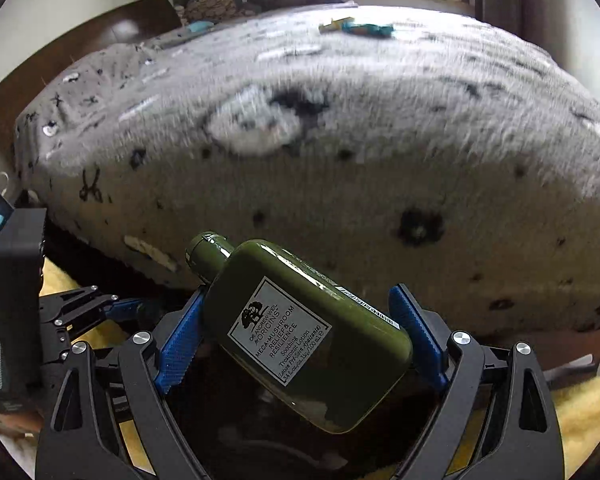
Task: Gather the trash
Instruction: 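Lower the bottle and spool over the bin and open both grippers, then move both tools back over the bed toward the wrapper and yellow bottle, then grasp the blue snack wrapper with right gripper while left gripper grasps yellow-capped bottle, then lower the wrapper and yellow bottle over the bin and open both grippers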
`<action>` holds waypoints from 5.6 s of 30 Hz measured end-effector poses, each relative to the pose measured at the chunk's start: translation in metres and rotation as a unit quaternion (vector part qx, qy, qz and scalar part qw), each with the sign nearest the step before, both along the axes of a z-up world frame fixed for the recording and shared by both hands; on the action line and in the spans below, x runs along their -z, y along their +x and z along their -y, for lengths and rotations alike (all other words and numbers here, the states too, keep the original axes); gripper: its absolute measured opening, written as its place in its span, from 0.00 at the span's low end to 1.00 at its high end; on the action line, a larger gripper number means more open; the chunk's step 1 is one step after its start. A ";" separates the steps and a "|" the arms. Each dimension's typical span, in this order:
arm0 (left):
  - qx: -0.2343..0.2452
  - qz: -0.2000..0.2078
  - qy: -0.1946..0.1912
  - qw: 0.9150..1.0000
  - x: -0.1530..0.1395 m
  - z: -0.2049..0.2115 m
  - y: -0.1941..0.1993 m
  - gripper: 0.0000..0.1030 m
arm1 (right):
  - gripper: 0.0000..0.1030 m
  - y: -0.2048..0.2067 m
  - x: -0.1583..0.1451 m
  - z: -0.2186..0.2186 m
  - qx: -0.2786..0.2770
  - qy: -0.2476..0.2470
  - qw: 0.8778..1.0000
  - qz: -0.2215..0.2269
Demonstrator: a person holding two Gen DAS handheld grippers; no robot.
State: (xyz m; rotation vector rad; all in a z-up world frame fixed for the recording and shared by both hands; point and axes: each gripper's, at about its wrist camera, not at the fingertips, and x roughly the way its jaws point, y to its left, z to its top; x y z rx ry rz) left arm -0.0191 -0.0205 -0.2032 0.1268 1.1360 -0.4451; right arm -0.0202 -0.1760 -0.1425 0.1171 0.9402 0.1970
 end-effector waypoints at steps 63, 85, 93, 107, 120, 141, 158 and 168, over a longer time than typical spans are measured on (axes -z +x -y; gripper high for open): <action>0.003 0.085 -0.020 0.996 -0.080 -0.013 0.041 0.87 | 0.94 0.049 -0.060 0.066 0.043 0.012 0.999 0.023; -0.069 0.161 0.033 0.984 -0.148 0.001 0.258 0.87 | 0.89 0.327 -0.097 0.065 0.014 -0.097 0.993 0.059; -0.072 0.151 0.041 0.985 -0.140 0.000 0.304 0.87 | 0.89 0.395 -0.078 0.042 -0.009 -0.146 0.989 0.038; -0.043 0.154 0.051 0.986 -0.130 0.051 0.362 0.87 | 0.44 0.418 -0.060 0.064 -0.027 -0.112 0.993 -0.002; -0.031 0.161 0.021 0.986 -0.132 0.121 0.437 0.80 | 0.36 0.390 -0.090 0.131 0.009 -0.044 0.999 0.009; -0.010 0.135 0.030 0.990 -0.127 0.131 0.438 0.30 | 0.35 0.349 -0.111 0.130 0.020 -0.041 0.999 0.013; 0.044 0.195 0.006 0.980 -0.208 0.062 0.224 0.29 | 0.35 0.181 -0.163 0.068 -0.044 -0.026 0.996 0.077; 0.068 0.207 -0.009 0.976 -0.183 0.016 0.078 0.29 | 0.35 0.063 -0.138 0.026 -0.070 -0.046 0.991 0.109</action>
